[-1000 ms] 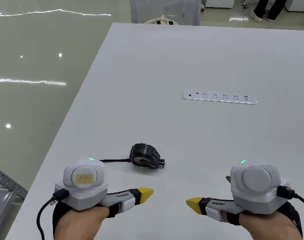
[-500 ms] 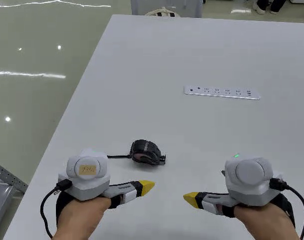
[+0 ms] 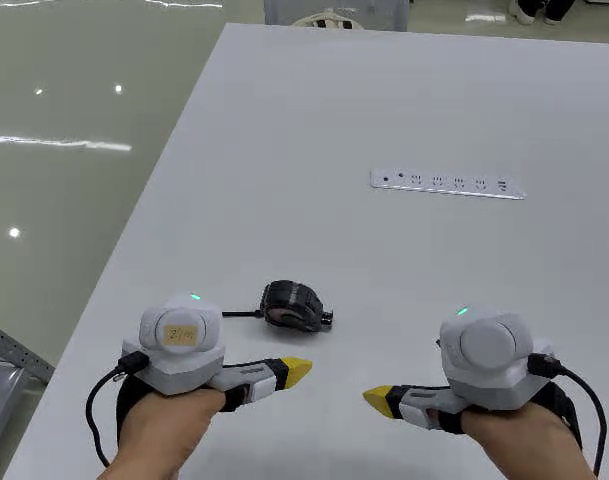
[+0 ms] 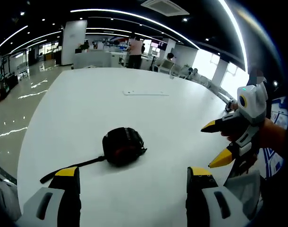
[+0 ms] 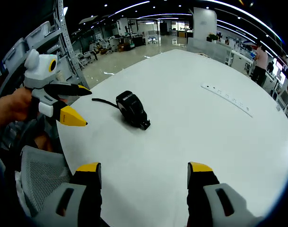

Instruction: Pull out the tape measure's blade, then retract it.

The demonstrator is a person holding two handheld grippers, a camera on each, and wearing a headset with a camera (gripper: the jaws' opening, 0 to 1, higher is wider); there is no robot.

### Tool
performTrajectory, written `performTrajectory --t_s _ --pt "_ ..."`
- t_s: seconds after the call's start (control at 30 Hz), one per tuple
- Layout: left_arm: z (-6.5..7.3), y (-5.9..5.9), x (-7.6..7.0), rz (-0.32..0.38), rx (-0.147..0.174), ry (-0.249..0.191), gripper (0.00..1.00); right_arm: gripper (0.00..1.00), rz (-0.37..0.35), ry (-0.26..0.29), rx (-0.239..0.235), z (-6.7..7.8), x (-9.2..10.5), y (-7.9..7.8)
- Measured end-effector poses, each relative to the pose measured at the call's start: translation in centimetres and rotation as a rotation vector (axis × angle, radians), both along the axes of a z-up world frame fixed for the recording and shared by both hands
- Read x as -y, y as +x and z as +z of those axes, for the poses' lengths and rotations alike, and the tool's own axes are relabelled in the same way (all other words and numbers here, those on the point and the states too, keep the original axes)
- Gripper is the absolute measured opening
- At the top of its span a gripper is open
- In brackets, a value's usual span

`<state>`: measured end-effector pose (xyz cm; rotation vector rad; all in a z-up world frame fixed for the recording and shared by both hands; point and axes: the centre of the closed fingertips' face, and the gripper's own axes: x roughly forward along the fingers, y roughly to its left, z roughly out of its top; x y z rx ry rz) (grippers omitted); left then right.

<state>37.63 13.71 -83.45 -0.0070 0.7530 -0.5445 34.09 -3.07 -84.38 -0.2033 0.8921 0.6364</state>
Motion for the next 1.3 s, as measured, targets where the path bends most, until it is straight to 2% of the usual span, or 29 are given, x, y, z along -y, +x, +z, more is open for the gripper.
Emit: performTrajectory --t_s 1.03,1.3 --pt "-1.8 2.6 0.0 -0.04 -0.013 0.024 0.85 0.73 0.094 -0.037 -0.016 -2.2 -1.1 1.9" --pt "-2.2 3.5 -0.3 -0.048 -0.012 0.031 0.84 0.72 0.102 -0.043 -0.014 -2.8 -1.0 2.9"
